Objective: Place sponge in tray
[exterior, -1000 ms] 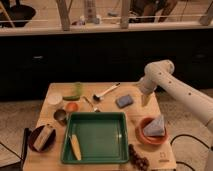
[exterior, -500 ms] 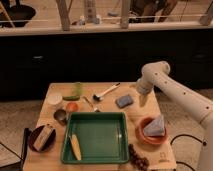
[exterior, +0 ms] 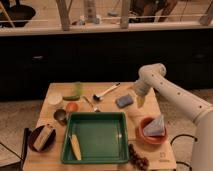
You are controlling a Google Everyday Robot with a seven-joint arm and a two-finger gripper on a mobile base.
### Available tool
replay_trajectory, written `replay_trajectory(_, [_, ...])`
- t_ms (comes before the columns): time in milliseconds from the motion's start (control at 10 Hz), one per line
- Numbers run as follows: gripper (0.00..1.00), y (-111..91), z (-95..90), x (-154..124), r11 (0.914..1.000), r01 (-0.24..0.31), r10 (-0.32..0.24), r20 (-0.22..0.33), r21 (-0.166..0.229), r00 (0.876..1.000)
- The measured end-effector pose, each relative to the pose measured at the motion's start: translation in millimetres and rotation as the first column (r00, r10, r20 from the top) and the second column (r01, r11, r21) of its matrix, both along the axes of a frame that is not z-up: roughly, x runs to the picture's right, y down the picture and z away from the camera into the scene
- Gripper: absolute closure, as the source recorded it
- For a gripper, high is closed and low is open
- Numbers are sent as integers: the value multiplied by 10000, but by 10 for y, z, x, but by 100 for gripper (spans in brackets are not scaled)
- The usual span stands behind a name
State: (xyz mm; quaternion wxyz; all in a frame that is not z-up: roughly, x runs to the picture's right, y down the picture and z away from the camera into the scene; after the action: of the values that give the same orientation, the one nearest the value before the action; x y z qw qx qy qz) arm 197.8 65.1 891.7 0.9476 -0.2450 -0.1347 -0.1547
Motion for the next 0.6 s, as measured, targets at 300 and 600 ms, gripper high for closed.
replay_trajectory(300, [20,68,134,-67,9999,-62,64,113,-136,9999])
replay_trajectory(600, [20,146,233,-67,9995,-158,162,133,-281,9998])
